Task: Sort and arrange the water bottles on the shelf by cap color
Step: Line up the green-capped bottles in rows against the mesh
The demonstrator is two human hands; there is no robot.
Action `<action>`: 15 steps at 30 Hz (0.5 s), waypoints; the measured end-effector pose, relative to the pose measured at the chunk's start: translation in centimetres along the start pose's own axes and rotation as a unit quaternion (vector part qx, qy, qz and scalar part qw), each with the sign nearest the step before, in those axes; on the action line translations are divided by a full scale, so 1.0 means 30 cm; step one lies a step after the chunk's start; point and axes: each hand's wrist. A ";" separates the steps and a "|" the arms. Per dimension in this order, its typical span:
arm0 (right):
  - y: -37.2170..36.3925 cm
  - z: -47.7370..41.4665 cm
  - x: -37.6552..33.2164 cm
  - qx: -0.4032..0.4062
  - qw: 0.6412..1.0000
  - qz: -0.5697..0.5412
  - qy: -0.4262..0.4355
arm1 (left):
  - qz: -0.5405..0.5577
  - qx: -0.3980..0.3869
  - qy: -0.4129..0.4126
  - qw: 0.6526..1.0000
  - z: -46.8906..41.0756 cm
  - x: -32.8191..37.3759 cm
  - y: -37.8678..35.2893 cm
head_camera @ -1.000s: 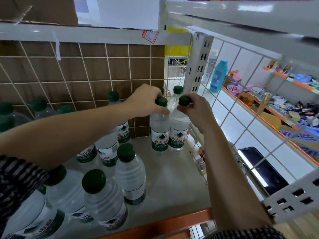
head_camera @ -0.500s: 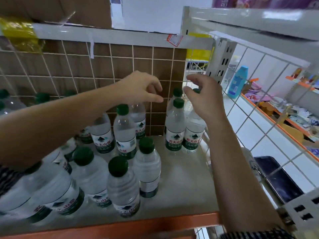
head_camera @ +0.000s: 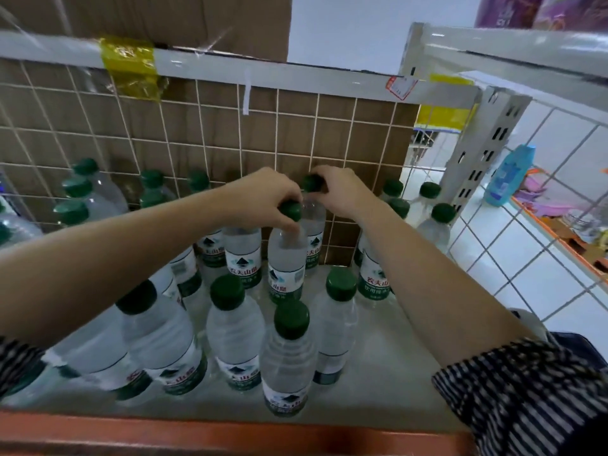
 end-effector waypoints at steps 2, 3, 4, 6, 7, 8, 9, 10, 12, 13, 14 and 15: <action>-0.004 -0.018 0.007 -0.005 1.000 0.013 -0.006 | -0.003 0.016 -0.014 1.000 -0.014 -0.004 -0.010; 0.000 -0.026 0.012 -0.003 1.000 0.025 -0.012 | -0.004 0.027 -0.015 1.000 -0.022 -0.007 -0.015; 0.009 -0.033 0.018 0.002 0.999 0.036 -0.024 | -0.008 0.037 -0.013 0.999 -0.030 -0.012 -0.019; 0.033 -0.040 0.037 0.017 0.997 0.051 -0.049 | -0.018 0.051 -0.008 0.998 -0.052 -0.023 -0.018; 0.049 -0.042 0.047 0.023 0.996 0.056 -0.059 | -0.017 0.057 -0.005 0.998 -0.068 -0.028 -0.015; 0.066 -0.045 0.057 0.030 0.995 0.059 -0.070 | -0.014 0.064 -0.001 0.998 -0.086 -0.032 -0.010; 0.084 -0.048 0.065 0.035 0.994 0.062 -0.078 | -0.011 0.069 0.004 0.998 -0.107 -0.034 -0.005; 0.101 -0.052 0.071 0.040 0.993 0.067 -0.084 | -0.012 0.073 0.007 0.997 -0.130 -0.032 -0.003; 0.126 -0.061 0.082 0.036 0.991 0.079 -0.098 | -0.015 0.075 0.012 0.997 -0.178 -0.027 -0.006; 0.132 -0.063 0.088 0.027 0.990 0.092 -0.108 | -0.009 0.074 0.015 0.997 -0.199 -0.026 -0.012; 0.135 -0.065 0.097 0.014 0.987 0.108 -0.117 | 0.000 0.074 0.020 0.997 -0.219 -0.028 -0.020; 0.135 -0.066 0.109 -0.001 0.985 0.124 -0.124 | 0.011 0.073 0.023 0.997 -0.237 -0.029 -0.027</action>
Point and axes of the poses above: each hand's wrist, its own z-axis away from the middle knuckle, its own y-axis out of the back of the hand, x = y × z, and after that the axes turned 4 degrees about x, right-handed
